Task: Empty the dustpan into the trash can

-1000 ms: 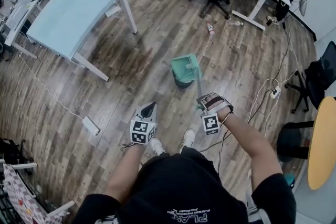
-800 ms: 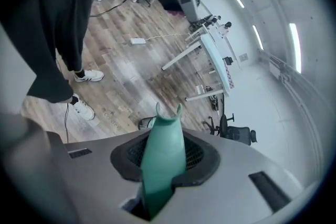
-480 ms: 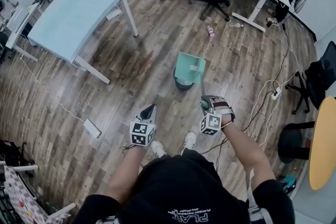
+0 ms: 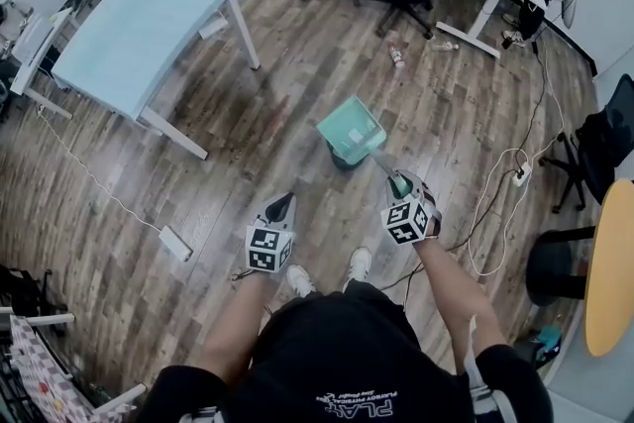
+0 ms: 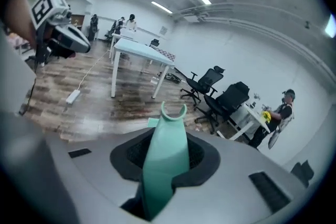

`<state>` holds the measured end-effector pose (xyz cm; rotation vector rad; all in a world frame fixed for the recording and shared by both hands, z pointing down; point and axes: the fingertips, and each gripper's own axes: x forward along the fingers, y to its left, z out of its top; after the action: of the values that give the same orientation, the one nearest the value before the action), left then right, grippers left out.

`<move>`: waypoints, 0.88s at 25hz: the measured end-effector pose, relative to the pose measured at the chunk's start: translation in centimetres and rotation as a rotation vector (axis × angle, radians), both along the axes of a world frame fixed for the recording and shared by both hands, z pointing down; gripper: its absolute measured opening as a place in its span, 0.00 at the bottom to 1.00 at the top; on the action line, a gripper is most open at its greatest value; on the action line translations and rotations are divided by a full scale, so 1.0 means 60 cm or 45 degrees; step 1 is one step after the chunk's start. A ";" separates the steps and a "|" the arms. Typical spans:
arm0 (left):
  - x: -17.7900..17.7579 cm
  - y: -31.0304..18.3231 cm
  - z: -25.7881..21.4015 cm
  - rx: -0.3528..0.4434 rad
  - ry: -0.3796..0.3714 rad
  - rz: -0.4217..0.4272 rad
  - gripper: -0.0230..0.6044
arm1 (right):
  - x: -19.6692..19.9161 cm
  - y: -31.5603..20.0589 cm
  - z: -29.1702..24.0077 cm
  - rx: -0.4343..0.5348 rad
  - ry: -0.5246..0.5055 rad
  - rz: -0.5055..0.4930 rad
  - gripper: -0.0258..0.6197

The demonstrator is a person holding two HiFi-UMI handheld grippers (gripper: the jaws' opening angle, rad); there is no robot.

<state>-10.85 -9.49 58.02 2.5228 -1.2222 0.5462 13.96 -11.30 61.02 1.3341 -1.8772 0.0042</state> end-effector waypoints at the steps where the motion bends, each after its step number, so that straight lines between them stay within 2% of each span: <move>1: 0.001 0.000 -0.001 0.002 0.000 0.002 0.07 | 0.002 0.001 -0.003 0.000 -0.049 0.043 0.20; 5: 0.003 0.004 0.004 -0.003 -0.001 0.014 0.07 | 0.004 0.009 -0.012 0.000 -0.211 0.192 0.20; 11: 0.010 0.006 0.008 -0.014 0.004 0.020 0.07 | 0.020 0.026 -0.030 0.024 -0.387 0.371 0.20; 16: 0.016 0.006 0.006 -0.017 0.010 0.020 0.07 | 0.038 0.044 -0.050 0.085 -0.461 0.475 0.19; 22: 0.029 0.004 0.003 -0.013 0.016 0.045 0.07 | 0.068 0.056 -0.063 0.153 -0.481 0.578 0.19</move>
<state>-9.12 -9.25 58.17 2.5402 -1.1694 0.5429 18.03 -7.91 57.24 1.9250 -1.8502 0.4074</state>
